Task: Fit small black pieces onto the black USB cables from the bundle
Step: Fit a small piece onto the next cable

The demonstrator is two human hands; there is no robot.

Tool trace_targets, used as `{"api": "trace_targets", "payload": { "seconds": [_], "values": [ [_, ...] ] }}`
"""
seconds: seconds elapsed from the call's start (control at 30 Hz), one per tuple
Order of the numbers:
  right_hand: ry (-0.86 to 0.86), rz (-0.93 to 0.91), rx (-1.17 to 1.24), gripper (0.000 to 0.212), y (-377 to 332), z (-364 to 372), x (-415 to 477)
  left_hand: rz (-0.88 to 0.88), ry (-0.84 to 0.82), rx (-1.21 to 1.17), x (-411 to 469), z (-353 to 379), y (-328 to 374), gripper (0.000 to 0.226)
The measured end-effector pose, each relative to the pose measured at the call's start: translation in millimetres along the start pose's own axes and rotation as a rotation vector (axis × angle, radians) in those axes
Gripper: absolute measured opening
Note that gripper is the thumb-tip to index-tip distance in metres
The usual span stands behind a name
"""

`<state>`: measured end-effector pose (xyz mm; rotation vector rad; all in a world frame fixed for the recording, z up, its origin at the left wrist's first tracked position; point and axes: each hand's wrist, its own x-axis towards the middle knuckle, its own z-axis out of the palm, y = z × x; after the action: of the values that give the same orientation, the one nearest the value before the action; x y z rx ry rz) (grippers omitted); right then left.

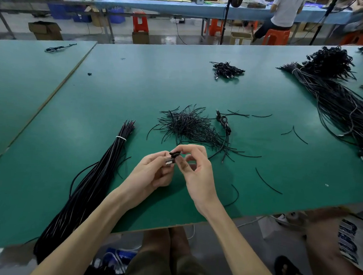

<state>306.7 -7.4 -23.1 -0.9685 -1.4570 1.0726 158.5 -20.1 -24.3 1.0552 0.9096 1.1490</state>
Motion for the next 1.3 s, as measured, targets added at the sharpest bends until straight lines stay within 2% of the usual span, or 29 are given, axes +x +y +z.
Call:
{"api": "trace_targets", "payload": {
  "seconds": [0.1, 0.23, 0.43, 0.6, 0.7, 0.83, 0.97, 1.3],
  "values": [
    [-0.031, 0.006, 0.079, 0.032, 2, -1, 0, 0.022, 0.028, -0.009, -1, 0, -1, 0.015],
    [-0.048, 0.005, 0.169, 0.032, 5, 0, 1, 0.045, 0.111, -0.003, -1, 0, -3, 0.027],
    [-0.087, 0.122, 0.319, 0.029, 3, -1, 1, 0.193, 0.2, 0.203, -4, -4, -1, 0.025],
    [-0.087, 0.146, 0.251, 0.012, 4, 0, 2, 0.222, 0.241, 0.3, -4, -2, -1, 0.025],
    [-0.063, 0.148, 0.194, 0.024, 8, 0, 3, 0.217, 0.261, 0.264, -2, -4, 1, 0.025],
    [-0.062, 0.155, 0.165, 0.023, 9, 0, 3, 0.195, 0.19, 0.161, -3, -6, -1, 0.023],
    [0.01, 0.155, 0.143, 0.021, 13, 0, 3, 0.19, 0.096, 0.137, -3, -9, 0, 0.024],
    [-0.022, 0.175, 0.413, 0.017, 7, 0, 6, 0.232, 0.05, 0.23, -5, -10, 1, 0.023]
  ]
}}
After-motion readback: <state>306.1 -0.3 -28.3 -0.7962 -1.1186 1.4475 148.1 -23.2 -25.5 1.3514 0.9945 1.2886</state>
